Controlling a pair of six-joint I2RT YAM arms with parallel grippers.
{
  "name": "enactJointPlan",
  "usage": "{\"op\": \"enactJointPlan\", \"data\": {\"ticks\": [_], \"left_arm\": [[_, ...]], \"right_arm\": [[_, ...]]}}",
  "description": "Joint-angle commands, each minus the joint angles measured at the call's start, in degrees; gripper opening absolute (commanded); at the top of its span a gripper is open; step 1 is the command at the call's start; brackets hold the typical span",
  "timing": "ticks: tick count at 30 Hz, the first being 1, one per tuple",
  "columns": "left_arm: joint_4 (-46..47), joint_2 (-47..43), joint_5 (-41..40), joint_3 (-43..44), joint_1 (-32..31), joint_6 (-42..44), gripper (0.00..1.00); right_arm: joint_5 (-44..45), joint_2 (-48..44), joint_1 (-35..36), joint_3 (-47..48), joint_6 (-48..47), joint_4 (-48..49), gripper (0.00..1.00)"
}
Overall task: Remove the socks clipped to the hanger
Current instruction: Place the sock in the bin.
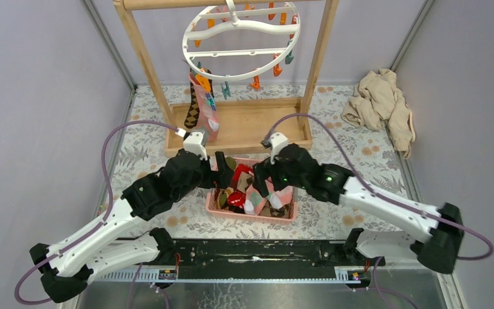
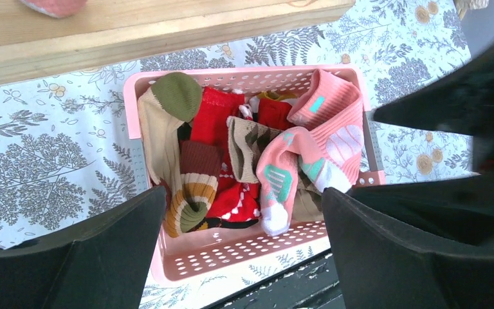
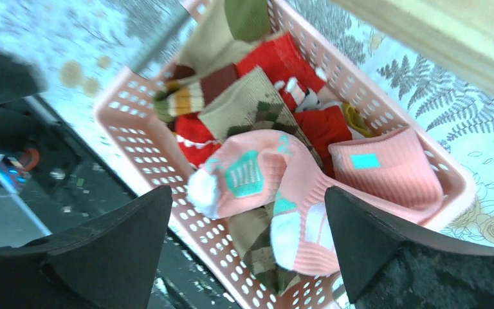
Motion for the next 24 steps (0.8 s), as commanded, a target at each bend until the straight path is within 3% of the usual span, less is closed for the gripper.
{"op": "enactJointPlan", "data": {"ticks": [1,7,17,20,24], "left_arm": [[0.0,-0.6,-3.6,1.9,-0.2,0.8,0.99],[-1.4,-4.2,-10.7,-1.0,-0.2,-2.5,0.98],[1.9,-5.0,-21.8,-6.9,0.7,-1.7,0.98],[5.2,-2.4,-20.1,-7.4,4.2,1.6,0.99],[10.7,0.9,-12.1,-8.7,8.6,3.3,0.98]], "right_arm": [[0.4,-10.7,0.0,-1.8,4.2,0.8,0.97],[3.0,-18.0,0.0,-8.0,4.4,6.4,0.97],[6.0,-12.3,0.0,-10.4,2.6,16.4,0.95],[6.9,-10.1,0.0,-9.1,2.3,16.1,0.95],[8.6,-9.4,-0.1,-10.7,1.9,16.4,0.96]]}}
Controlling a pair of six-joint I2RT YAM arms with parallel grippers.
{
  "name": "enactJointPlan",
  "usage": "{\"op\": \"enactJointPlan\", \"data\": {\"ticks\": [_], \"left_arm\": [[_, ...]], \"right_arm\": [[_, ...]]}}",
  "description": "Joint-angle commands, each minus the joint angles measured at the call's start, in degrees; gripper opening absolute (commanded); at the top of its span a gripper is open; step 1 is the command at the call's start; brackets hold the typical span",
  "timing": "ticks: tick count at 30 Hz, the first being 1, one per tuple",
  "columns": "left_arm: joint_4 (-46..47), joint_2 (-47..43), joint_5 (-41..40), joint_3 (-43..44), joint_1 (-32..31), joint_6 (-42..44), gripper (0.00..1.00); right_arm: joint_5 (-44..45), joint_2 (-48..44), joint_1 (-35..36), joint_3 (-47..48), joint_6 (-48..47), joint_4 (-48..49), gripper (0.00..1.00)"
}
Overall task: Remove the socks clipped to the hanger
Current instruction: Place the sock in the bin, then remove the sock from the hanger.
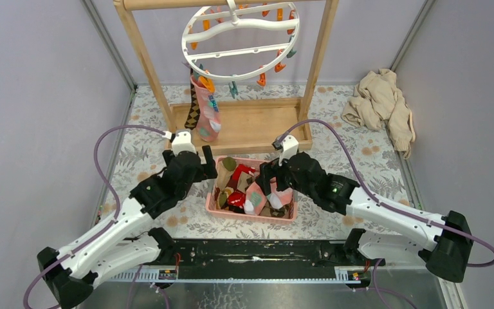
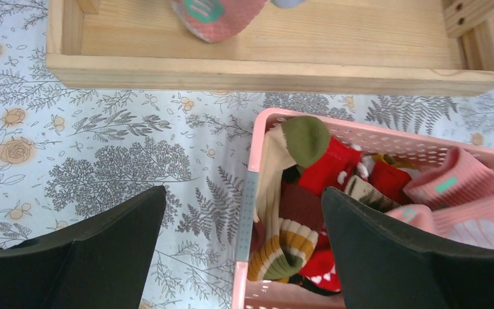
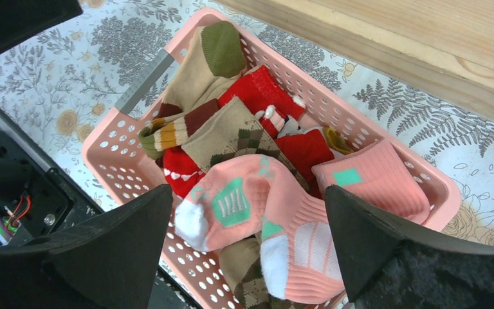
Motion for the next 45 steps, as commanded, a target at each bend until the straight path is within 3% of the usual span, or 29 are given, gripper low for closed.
{"op": "enactJointPlan", "data": {"ticks": [1,12,25,45], "left_arm": [[9.6,2.8,5.3,-2.0,3.6,2.6,0.98],[16.9,6.5,11.7,-4.7,4.7,-0.6,0.98],[14.2,-1.2,10.8,-7.1,4.7,-1.2,0.98],[16.2,-1.2,12.5,-10.0,4.7,-1.6,0.98]], "right_arm": [[3.6,-0.5,-0.1,-1.0,-0.9,4.9,0.96],[2.4,2.8,-0.3,1.3,-2.8,2.9,1.00],[0.3,4.3,-0.6,0.6,-0.7,5.8,1.00],[0.9,4.9,-0.8,0.2,0.9,5.2,1.00]]}}
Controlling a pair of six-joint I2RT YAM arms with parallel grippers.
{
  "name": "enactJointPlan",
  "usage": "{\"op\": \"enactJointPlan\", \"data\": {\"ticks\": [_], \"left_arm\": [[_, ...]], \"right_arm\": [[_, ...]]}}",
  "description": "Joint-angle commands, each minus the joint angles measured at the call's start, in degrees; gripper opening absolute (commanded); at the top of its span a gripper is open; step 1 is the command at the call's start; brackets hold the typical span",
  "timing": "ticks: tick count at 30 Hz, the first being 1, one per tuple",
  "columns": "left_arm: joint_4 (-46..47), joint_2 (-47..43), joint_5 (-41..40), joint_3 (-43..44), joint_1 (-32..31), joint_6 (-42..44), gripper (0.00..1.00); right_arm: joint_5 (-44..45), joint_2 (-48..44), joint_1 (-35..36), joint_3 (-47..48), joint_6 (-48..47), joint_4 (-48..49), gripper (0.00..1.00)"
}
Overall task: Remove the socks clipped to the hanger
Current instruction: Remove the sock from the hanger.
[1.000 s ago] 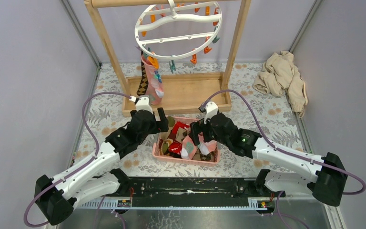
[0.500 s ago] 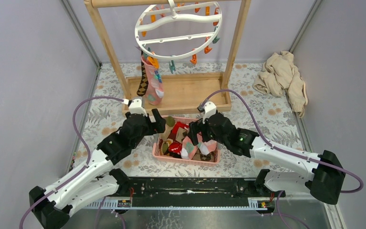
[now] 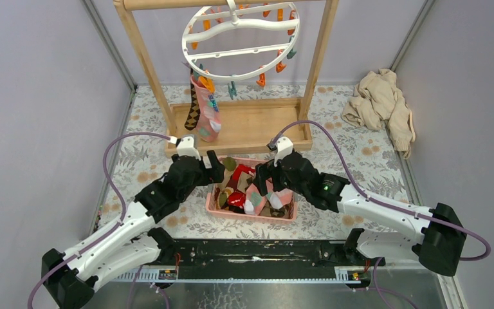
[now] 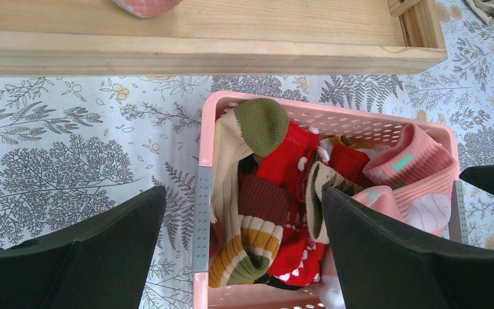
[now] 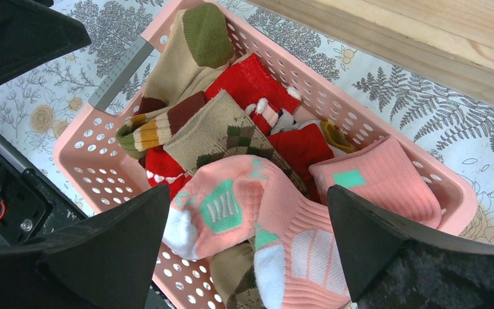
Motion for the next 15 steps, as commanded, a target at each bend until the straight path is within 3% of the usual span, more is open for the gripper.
{"op": "enactJointPlan", "data": {"ticks": [1,15], "left_arm": [[2.1,-1.5,-0.2,-0.9,0.3,-0.9,0.98],[-0.4,-5.7,-1.0,-3.6,0.3,-2.6,0.98]], "right_arm": [[0.2,0.0,-0.5,1.4,0.7,2.7,1.00],[-1.6,7.4,-2.3,11.3,-1.2,4.9,1.00]]}}
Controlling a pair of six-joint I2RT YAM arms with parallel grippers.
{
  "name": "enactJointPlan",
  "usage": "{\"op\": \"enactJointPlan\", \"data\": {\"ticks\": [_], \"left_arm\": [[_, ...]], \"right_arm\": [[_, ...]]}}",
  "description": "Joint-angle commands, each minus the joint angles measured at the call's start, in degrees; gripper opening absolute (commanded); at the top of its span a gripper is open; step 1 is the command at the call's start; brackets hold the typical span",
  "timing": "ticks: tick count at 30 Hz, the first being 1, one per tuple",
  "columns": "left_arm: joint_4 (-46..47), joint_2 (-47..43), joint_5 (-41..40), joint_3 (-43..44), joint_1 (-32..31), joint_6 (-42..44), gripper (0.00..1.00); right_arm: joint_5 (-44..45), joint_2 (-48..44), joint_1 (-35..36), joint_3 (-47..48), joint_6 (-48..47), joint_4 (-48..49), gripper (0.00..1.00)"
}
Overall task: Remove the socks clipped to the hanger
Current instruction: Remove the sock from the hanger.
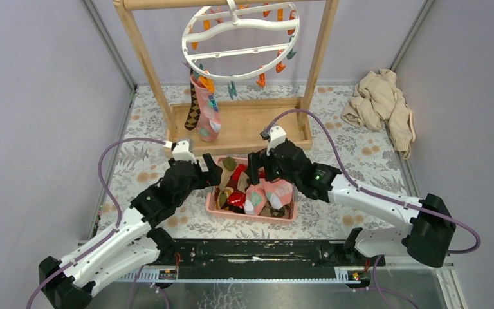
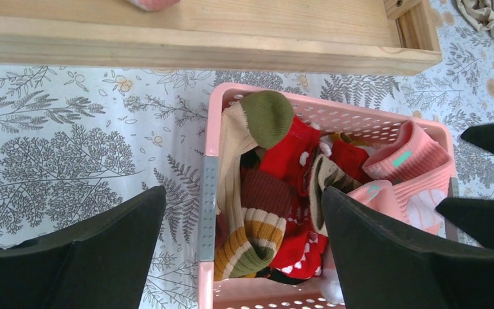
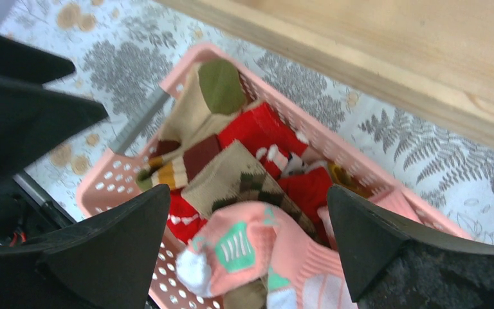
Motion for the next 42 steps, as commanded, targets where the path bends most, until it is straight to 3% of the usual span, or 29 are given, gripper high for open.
{"op": "enactJointPlan", "data": {"ticks": [1,7,13,27,42], "left_arm": [[-0.2,-2.0,-1.0,-1.5,0.3,-1.7,0.98],[-3.3,-5.2,-2.2,-2.0,0.3,-2.4,0.98],[-3.6,-8.5,-1.6,-4.0,0.3,-3.7,0.98],[-1.1,-7.4,0.0,-5.5,0.3,-4.7,0.98],[-2.7,-9.1,0.2,-5.6,0.3,-5.5,0.98]], "right_arm": [[-1.5,2.2,-1.6,5.4,-0.7,5.4,1.00],[-9.1,5.0,-7.7,5.1,4.0,12.1,1.00],[-17.9,7.1,-15.6,0.8,9.8,25.1,1.00],[-25.4,27.7,-16.0,10.0,11.6,46.1,0.89],[-32.4,41.4,-16.0,23.5,17.5,53.7,0.87]]}}
